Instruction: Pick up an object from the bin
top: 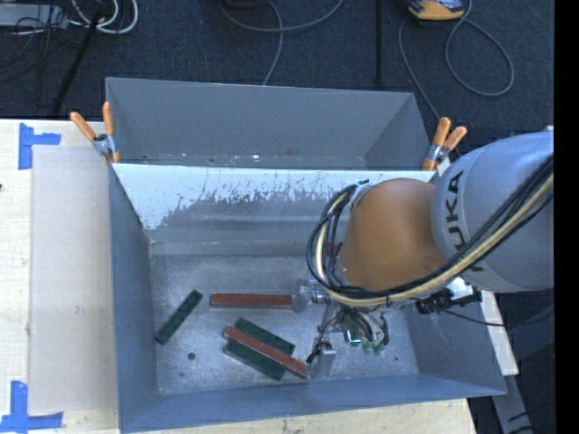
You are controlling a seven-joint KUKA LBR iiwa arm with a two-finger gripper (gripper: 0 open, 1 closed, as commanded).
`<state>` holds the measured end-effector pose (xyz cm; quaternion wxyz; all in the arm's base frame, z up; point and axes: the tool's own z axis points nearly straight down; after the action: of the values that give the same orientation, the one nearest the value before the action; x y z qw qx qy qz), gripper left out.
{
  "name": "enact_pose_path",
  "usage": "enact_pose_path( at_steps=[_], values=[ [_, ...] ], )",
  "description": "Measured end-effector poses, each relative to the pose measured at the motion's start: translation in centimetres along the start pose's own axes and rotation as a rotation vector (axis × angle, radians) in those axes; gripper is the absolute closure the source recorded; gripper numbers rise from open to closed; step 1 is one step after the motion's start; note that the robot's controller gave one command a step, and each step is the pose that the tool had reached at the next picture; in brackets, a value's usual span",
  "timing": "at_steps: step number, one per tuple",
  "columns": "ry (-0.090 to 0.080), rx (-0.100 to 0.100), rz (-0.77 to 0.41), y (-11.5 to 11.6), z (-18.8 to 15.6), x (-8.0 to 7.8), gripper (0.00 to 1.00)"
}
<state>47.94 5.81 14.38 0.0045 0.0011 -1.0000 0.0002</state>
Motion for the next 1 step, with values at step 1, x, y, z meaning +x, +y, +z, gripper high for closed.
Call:
enact_pose_path(
  at_steps=[1],
  values=[
    [-0.006, -0.002, -0.068, 5.89, 7.77, -0.70, 0.00]
  ],
)
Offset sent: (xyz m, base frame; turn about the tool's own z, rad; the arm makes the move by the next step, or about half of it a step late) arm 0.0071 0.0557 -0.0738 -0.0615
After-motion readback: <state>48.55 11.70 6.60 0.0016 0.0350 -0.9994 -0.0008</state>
